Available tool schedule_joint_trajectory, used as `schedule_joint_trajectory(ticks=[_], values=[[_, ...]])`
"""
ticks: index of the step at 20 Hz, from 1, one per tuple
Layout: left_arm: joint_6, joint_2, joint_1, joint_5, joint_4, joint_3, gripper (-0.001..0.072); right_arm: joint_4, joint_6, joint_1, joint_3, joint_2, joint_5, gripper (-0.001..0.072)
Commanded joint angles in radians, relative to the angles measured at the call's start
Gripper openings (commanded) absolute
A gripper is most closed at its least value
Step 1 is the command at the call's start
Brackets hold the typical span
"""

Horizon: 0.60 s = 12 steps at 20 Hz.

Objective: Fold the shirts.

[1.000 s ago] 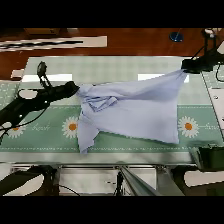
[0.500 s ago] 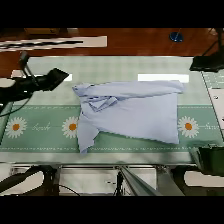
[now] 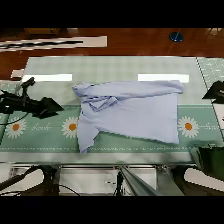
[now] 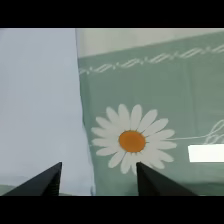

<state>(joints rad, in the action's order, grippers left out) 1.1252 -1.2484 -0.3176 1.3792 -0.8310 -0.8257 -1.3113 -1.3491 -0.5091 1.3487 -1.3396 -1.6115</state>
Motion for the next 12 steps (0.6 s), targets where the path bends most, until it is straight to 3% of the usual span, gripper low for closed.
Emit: schedule_joint_trajectory(ticks=[1,5,12], values=[[-0.013,-0.008,0.134,-0.026,-0.056,0.062,0.0589,0.158,0.076,-0.074,-0.193,0.027,0.011,0.0523],[0.052,-0.025,0.238,-0.167,-0.118,0.063,0.0589,0.153,0.121,-0.075,-0.278,0.041,0.115,0.0522],[0.058,-0.155,0.34,-0.317,-0.087,0.058,0.059,0.175,0.143,-0.075,-0.312,0.041,0.189,0.0523]])
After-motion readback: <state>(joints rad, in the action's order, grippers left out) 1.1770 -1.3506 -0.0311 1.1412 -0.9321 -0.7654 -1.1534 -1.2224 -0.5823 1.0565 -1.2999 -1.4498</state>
